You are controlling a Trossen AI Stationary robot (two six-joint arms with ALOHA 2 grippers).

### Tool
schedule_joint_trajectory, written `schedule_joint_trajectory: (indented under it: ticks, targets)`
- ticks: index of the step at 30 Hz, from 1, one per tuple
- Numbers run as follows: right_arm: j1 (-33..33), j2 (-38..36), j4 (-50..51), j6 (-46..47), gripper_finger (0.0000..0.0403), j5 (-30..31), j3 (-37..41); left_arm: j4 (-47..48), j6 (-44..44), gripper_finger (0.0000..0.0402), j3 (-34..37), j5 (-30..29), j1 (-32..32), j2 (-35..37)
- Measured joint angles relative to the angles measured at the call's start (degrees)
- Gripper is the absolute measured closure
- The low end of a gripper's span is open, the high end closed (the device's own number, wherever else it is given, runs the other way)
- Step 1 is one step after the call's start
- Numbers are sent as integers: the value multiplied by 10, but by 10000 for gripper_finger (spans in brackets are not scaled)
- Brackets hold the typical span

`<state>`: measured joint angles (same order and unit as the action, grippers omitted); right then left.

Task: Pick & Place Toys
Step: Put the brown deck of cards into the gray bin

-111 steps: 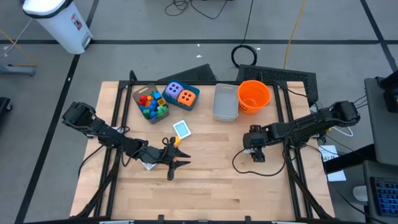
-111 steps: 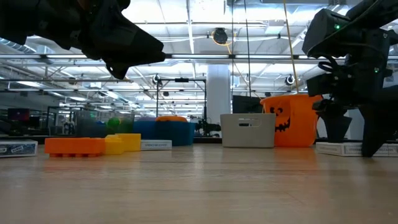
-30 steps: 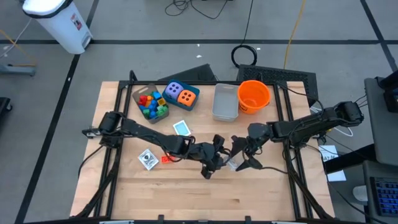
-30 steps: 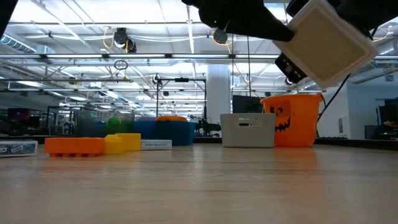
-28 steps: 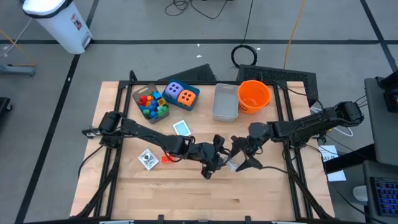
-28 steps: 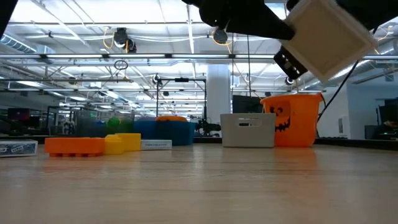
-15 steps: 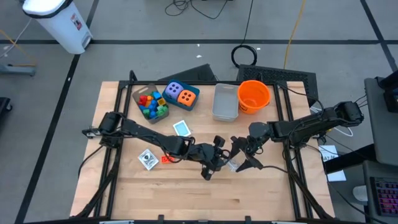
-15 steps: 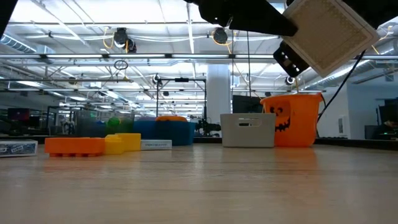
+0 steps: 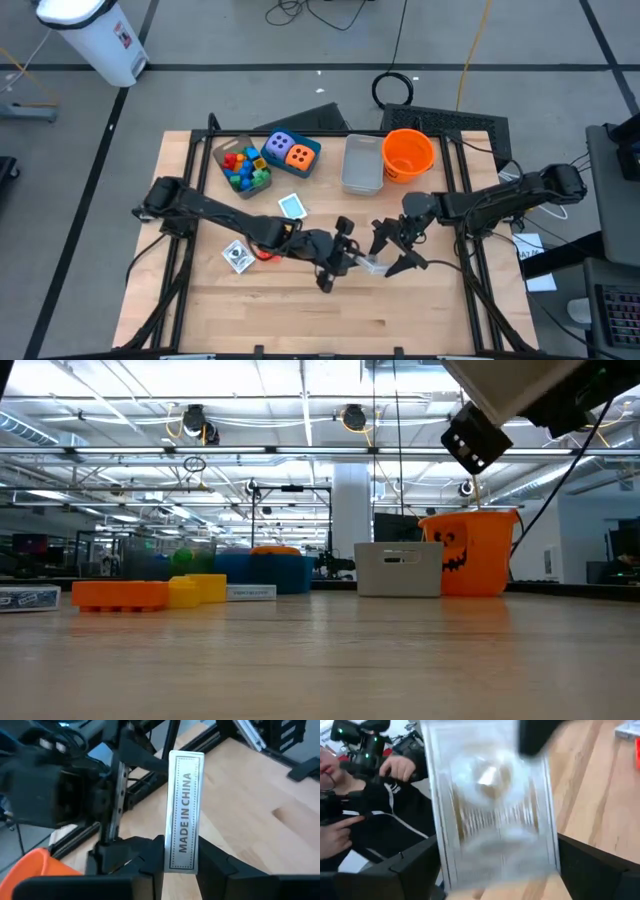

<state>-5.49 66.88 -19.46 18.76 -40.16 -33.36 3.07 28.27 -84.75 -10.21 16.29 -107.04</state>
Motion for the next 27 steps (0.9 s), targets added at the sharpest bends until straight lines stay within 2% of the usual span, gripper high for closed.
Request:
schedule_joint_trajectory:
  ticks: [3,11,13,18,24,27]
  targets:
    - [10,-10,7,-4,56,-3,1,35,-16,322,0,-3,0,28]
    - [38,-36,35,-39,56,3,1,149,-97,316,-1,-24,-24,67]
    - [41,-37,67,-57,56,25,1,171,-109,309,-1,-33,-36,67]
    - [37,-37,163,-100,55,133,15,187,-123,318,-1,-34,-82,61]
    - [15,-37,80,-75,55,152,69,147,-98,321,-1,-30,-158,61]
    - [-7,-37,42,-75,55,188,91,147,-93,314,0,-11,-198,61]
